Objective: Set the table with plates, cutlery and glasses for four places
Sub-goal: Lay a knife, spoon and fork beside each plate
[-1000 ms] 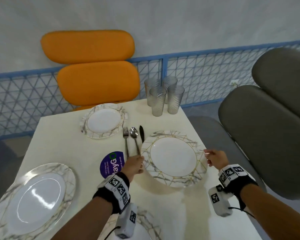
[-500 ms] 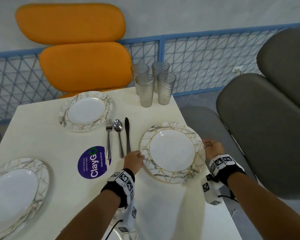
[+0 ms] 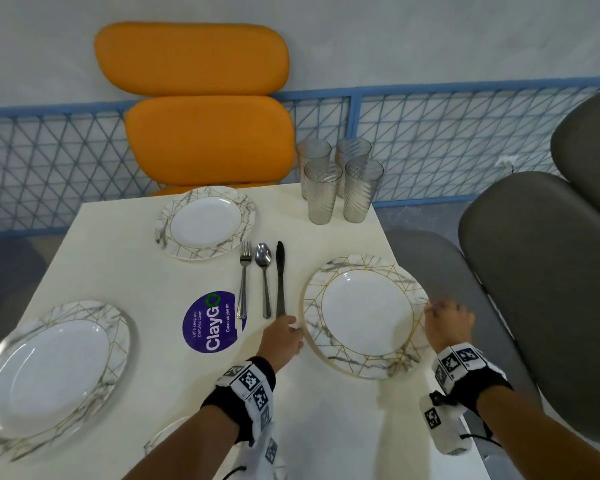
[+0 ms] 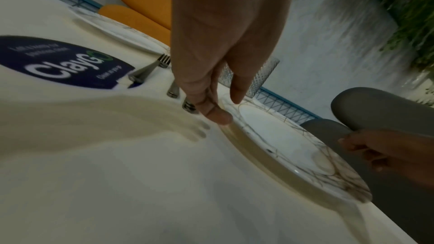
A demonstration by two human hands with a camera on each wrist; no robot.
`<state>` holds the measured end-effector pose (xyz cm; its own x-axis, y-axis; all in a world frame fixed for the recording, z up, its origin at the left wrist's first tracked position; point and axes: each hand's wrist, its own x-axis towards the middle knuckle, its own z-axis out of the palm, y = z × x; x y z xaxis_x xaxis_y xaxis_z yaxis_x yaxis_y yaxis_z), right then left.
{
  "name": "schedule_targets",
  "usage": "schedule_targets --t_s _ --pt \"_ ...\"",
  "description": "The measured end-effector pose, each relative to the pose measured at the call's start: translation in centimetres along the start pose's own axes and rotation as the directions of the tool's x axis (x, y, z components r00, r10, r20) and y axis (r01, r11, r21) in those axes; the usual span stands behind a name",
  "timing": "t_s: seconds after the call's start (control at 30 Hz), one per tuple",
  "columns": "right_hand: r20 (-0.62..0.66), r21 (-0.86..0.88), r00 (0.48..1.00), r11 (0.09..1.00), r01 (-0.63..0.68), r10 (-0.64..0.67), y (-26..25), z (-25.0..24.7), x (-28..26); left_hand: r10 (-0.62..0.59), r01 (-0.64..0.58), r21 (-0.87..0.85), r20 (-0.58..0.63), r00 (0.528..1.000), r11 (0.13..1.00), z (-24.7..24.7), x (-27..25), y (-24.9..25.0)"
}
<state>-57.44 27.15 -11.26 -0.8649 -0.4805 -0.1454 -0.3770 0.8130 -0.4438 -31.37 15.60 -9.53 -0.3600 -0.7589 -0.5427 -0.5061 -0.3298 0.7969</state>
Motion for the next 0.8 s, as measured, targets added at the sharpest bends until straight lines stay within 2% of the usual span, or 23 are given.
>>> schedule_targets --t_s 0.1,0.17,0.27,0.33,0.4,0.47,0.57,0.67,0.8 --pt "-0.162 -0.113 0.981 0.99 0.089 -0.107 -1.2 -0.2 -1.8 0.03 -0.033 0.059 0.048 0.998 0.998 -2.4 -1.6 -1.3" --pt "-0.184 -0.102 0.973 0.987 0.124 -0.141 -3.4 -0.3 -2.8 0.053 -0.057 0.088 0.05 0.997 0.995 -4.0 -2.2 -2.3" --pt "-0.112 -0.121 0.937 0.941 0.317 -0.33 -8.2 0.7 -3.9 0.064 -0.068 0.089 0.054 0.997 0.994 -6.0 -2.4 -3.4" --pt "-0.026 -0.101 0.867 0.864 0.493 -0.498 -11.8 2.4 -4.9 0.076 -0.08 0.072 0.067 0.995 0.994 -6.8 -2.4 -3.8" --pt "0.149 -0.094 0.812 0.81 0.579 -0.564 -15.4 4.6 -6.1 0.08 -0.084 0.027 0.105 0.991 0.996 -7.3 -2.5 -3.9" --pt "0.331 -0.152 0.78 0.786 0.599 -0.531 -18.5 6.7 -7.5 0.079 -0.071 -0.06 0.13 0.988 0.996 -7.9 -2.9 -4.1" --pt "0.47 -0.246 0.778 0.784 0.57 -0.418 -21.9 8.8 -8.8 0.088 -0.075 -0.115 0.108 0.99 0.99 -9.4 -3.6 -4.6" --pt "0.48 -0.295 0.813 0.812 0.504 -0.33 -23.5 10.3 -9.0 0.118 -0.114 -0.06 0.067 0.991 0.992 -11.2 -4.4 -5.3" --pt "0.443 -0.336 0.851 0.828 0.449 -0.282 -24.1 11.2 -9.0 0.108 -0.107 -0.059 0.02 0.994 0.993 -13.1 -4.9 -6.7"
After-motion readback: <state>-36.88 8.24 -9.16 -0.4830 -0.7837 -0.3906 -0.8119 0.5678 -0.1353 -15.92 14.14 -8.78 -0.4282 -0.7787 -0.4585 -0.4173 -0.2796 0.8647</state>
